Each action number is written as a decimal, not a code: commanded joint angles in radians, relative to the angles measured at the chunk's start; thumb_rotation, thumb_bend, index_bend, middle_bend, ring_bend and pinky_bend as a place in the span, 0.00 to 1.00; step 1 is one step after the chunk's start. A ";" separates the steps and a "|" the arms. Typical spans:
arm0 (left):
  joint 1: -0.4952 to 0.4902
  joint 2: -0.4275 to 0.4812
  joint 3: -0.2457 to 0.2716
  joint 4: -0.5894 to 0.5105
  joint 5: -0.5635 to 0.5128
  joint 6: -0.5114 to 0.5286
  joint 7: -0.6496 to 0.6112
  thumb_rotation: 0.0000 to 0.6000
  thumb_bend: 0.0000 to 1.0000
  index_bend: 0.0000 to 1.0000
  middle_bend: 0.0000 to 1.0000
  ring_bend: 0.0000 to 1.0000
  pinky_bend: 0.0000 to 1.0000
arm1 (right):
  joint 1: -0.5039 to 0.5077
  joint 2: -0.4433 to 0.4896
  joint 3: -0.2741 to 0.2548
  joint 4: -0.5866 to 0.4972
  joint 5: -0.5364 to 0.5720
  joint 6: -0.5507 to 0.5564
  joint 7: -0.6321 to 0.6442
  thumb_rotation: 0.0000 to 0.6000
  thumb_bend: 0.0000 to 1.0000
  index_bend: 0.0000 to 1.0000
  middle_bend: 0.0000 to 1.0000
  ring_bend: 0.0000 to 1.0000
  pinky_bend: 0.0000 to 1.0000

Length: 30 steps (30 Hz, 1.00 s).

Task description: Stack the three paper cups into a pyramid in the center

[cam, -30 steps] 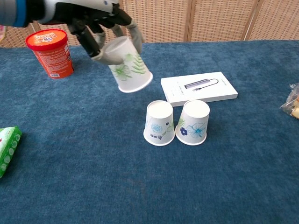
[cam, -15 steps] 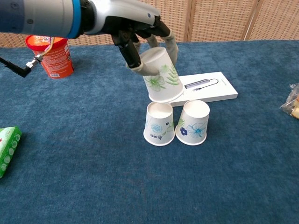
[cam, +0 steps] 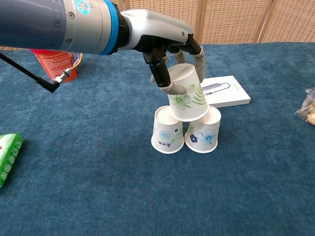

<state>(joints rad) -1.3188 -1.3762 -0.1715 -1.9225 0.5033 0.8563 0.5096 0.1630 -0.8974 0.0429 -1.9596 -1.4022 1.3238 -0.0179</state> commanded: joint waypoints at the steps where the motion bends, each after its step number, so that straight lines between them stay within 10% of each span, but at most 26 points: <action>1: -0.015 -0.007 0.001 0.000 -0.017 0.006 0.009 1.00 0.45 0.46 0.14 0.26 0.55 | -0.003 0.001 0.000 0.008 -0.002 0.000 0.011 1.00 0.50 0.07 0.09 0.00 0.34; 30: -0.082 0.011 0.030 -0.021 -0.102 0.016 0.037 1.00 0.45 0.31 0.03 0.10 0.41 | -0.014 0.003 0.004 0.027 -0.010 -0.001 0.052 1.00 0.50 0.06 0.09 0.00 0.34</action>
<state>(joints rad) -1.4009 -1.3650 -0.1417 -1.9432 0.4015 0.8719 0.5470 0.1490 -0.8944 0.0468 -1.9328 -1.4122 1.3229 0.0339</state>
